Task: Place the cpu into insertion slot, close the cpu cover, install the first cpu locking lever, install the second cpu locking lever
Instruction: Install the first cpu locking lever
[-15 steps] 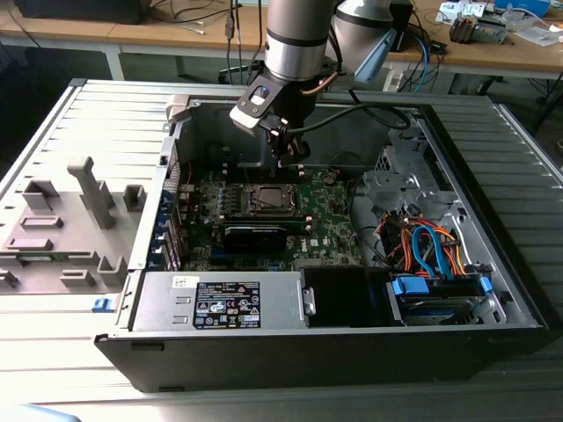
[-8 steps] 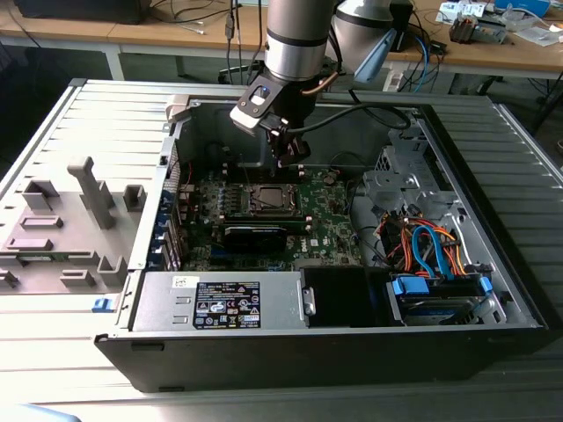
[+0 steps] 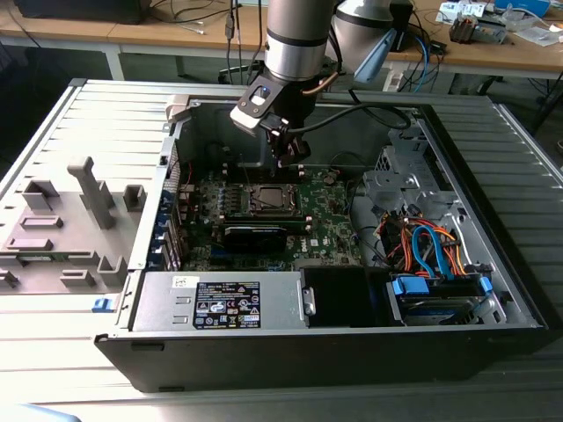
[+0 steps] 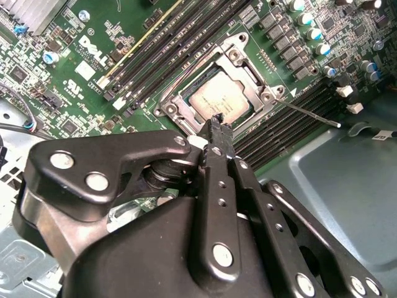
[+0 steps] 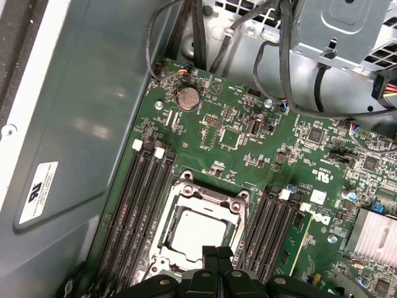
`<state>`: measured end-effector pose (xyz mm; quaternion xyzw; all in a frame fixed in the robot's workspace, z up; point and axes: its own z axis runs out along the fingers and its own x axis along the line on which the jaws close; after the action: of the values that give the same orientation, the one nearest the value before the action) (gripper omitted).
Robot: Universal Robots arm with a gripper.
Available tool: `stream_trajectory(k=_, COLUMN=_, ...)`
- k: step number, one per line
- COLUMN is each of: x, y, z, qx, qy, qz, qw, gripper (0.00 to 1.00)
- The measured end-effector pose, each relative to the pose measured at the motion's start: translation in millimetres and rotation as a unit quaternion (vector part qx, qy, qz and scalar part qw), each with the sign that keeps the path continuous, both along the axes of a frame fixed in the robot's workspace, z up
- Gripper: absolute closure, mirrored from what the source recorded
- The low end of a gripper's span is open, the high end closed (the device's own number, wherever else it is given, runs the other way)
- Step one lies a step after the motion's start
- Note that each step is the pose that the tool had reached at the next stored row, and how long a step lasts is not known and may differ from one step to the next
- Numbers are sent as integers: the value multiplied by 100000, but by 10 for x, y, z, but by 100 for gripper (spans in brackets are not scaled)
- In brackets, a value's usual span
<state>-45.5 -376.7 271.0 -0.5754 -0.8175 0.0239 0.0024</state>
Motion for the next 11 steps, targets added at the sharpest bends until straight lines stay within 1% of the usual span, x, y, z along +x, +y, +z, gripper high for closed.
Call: stream_trajectory(k=11, x=0, y=0, z=0, qx=-2, qy=-2, qz=328, qw=99999, gripper=89)
